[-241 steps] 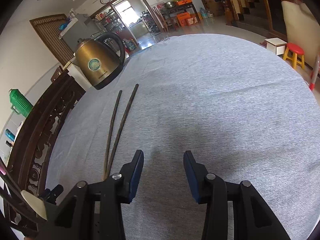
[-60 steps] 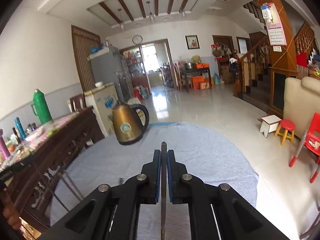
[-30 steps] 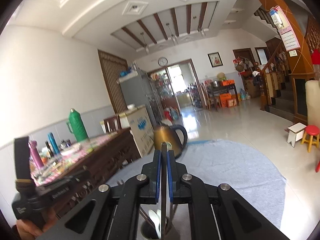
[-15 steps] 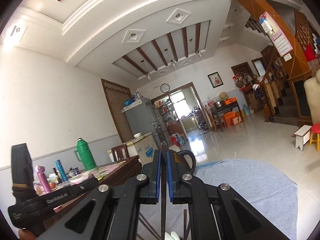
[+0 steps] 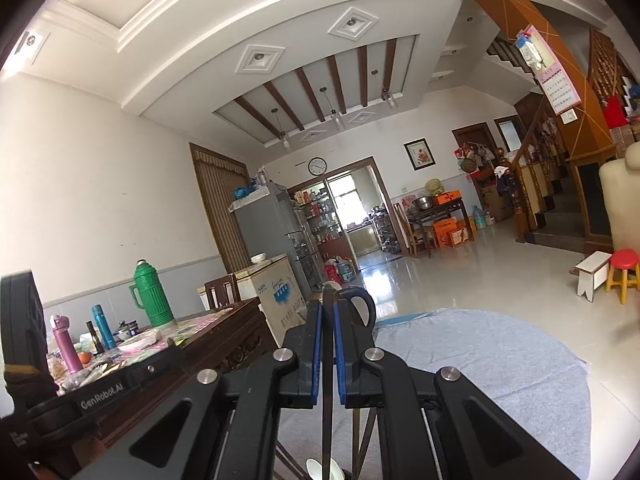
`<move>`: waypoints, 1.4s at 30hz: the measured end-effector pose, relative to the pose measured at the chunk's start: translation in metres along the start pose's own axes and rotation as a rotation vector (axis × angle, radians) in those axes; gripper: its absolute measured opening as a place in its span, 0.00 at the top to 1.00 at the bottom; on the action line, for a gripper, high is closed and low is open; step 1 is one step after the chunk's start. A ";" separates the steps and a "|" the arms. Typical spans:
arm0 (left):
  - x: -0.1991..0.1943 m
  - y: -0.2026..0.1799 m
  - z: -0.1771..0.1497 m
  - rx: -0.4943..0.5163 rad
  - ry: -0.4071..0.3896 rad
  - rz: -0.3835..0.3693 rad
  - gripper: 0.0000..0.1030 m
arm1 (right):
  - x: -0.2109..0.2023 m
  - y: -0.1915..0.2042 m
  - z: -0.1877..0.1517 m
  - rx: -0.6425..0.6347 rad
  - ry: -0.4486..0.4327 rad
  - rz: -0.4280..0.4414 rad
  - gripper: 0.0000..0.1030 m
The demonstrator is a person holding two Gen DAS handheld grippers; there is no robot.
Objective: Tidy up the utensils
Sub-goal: 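Lower the held chopsticks into the holder cup with both grippers, then open both grippers to release the chopsticks in the cup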
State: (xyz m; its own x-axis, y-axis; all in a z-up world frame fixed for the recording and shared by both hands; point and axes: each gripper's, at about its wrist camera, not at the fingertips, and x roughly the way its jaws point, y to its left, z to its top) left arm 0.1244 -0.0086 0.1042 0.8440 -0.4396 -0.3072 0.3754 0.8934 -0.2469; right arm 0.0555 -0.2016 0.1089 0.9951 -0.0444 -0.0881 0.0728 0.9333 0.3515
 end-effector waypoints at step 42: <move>0.009 0.011 -0.054 0.051 0.269 -0.017 0.52 | 0.016 -0.018 -0.054 -0.052 0.225 -0.023 0.43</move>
State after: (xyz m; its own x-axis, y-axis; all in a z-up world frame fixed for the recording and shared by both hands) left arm 0.1156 -0.0076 0.0485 0.7078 -0.4569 -0.5387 0.4128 0.8864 -0.2095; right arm 0.0665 -0.1999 0.0511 0.9527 0.0090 -0.3038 0.0862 0.9505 0.2985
